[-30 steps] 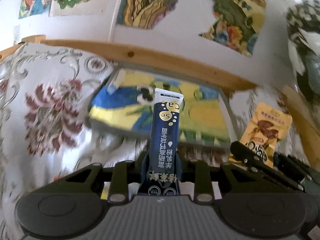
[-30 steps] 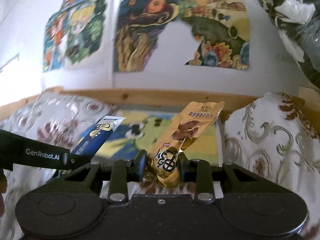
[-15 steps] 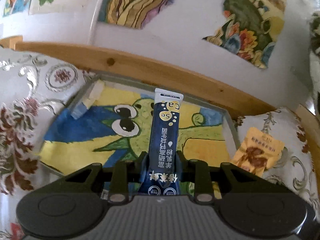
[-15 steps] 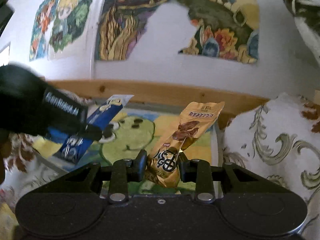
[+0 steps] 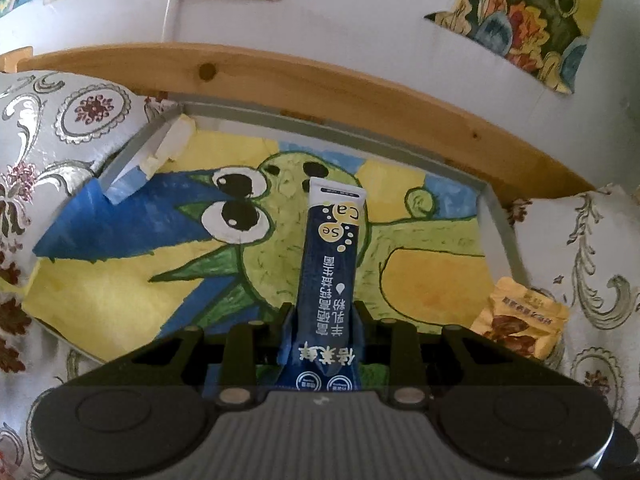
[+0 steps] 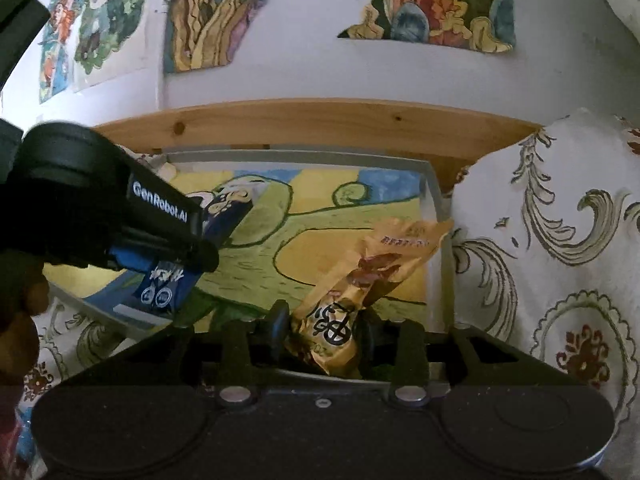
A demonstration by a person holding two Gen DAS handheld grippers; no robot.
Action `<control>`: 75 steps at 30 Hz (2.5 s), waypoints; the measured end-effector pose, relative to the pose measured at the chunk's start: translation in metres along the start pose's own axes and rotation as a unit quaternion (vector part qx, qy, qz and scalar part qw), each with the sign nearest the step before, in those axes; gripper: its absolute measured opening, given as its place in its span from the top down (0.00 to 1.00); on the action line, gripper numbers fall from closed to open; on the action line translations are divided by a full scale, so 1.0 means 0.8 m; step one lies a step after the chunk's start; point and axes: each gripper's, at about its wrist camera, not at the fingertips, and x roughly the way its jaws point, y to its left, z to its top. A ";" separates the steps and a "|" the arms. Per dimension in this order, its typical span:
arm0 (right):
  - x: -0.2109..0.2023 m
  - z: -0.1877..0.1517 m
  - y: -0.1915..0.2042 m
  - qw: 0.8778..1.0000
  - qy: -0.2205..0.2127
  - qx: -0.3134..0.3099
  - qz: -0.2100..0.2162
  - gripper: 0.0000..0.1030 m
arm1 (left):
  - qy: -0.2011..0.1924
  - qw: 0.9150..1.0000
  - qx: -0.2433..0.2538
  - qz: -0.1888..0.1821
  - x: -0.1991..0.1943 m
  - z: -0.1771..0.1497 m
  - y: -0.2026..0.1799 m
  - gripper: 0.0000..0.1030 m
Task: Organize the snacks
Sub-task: 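Lift the blue stick with the left tool while the right tool carries the gold packet to the tray, then open the left gripper over the tray while the right gripper releases the gold packet there, then withdraw both tools from the tray back toward the remaining snacks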
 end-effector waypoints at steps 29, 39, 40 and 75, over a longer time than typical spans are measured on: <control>-0.182 0.068 0.019 0.981 -0.178 0.000 -0.075 0.01 | -0.157 0.986 -0.041 0.041 -0.179 -0.004 0.043 0.01; -0.262 0.055 0.050 0.976 -0.203 0.027 -0.075 0.01 | -0.216 0.975 -0.023 0.037 -0.272 -0.038 0.053 0.00; -0.269 0.051 0.054 0.975 -0.205 0.027 -0.077 0.01 | -0.219 0.975 -0.022 0.036 -0.279 -0.042 0.056 0.00; -0.419 -0.105 0.114 0.985 -0.135 0.053 -0.088 0.01 | -0.197 0.979 0.036 0.040 -0.385 -0.230 0.128 0.00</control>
